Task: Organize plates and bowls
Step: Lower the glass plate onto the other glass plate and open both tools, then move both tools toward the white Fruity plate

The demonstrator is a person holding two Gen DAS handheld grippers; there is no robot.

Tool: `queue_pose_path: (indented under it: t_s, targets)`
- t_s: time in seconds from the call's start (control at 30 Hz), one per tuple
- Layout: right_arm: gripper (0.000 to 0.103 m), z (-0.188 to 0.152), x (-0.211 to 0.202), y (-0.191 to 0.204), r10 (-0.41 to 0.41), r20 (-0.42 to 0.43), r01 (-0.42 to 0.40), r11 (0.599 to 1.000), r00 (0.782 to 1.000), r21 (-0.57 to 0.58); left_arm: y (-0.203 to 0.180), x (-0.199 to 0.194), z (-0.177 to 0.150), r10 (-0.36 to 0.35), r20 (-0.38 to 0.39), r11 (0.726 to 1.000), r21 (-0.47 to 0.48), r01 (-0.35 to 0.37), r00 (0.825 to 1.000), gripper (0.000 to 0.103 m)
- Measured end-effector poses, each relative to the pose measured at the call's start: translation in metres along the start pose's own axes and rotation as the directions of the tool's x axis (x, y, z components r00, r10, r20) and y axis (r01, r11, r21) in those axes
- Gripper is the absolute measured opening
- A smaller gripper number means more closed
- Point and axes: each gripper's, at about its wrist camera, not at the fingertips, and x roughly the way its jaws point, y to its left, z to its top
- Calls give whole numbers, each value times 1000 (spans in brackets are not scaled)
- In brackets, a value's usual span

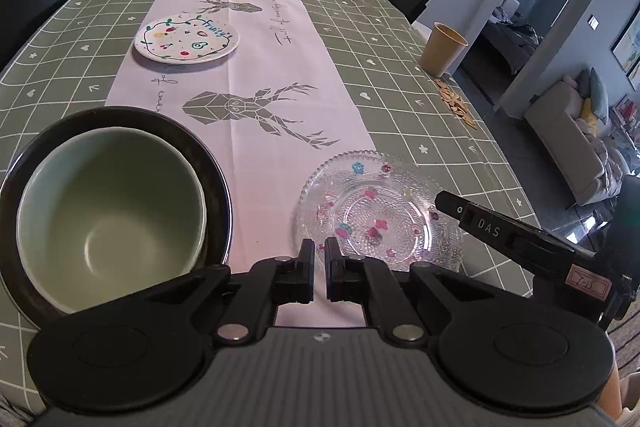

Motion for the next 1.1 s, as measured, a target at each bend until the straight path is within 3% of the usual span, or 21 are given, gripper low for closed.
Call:
queue_pose_path:
  t_s: [0.07, 0.4, 0.47, 0.53, 0.6, 0.63, 0.73, 0.8, 0.87, 0.97, 1.1]
  targets:
    - [6, 0, 1, -3, 19, 0, -19, 1000, 1000, 9, 1, 1, 0, -8, -8, 1000, -5, 8, 1000, 6]
    - [8, 0, 1, -3, 22, 7, -22, 999, 1000, 25, -3, 1, -4, 3, -2, 1000, 20, -2, 1000, 6]
    - [11, 0, 0, -4, 10, 19, -10, 1000, 1000, 24, -3, 0, -4, -26, 10, 999, 18, 26, 1000, 14]
    - [12, 1, -2, -6, 5, 30, -5, 1000, 1000, 23, -3, -2, -4, -79, 21, 997, 19, 78, 997, 32]
    - [19, 1, -3, -7, -1, 39, 0, 1000, 999, 25, -5, -6, -5, -124, 54, 992, 30, 122, 991, 47]
    - [30, 2, -4, -8, -2, 43, 1, 1000, 999, 25, -6, -8, -5, -135, 77, 990, 40, 132, 988, 55]
    - [38, 3, -5, -12, -2, 47, 0, 999, 999, 34, -14, -13, -7, -115, 150, 991, 85, 103, 982, 75]
    - [49, 4, -6, -14, -3, 52, 1, 999, 999, 43, -18, -16, -7, -81, 206, 993, 103, 61, 975, 75]
    - [68, 5, -8, -15, -11, 57, 8, 999, 998, 45, -19, -20, -6, -57, 255, 995, 91, 34, 965, 80]
    - [82, 7, -10, -16, -17, 72, 14, 999, 997, 42, -18, -25, -4, -24, 317, 998, 64, 4, 948, 88]
    - [85, 8, -12, -16, -29, 93, 26, 999, 995, 31, -17, -28, 0, -62, 334, 995, 94, 32, 941, 93]
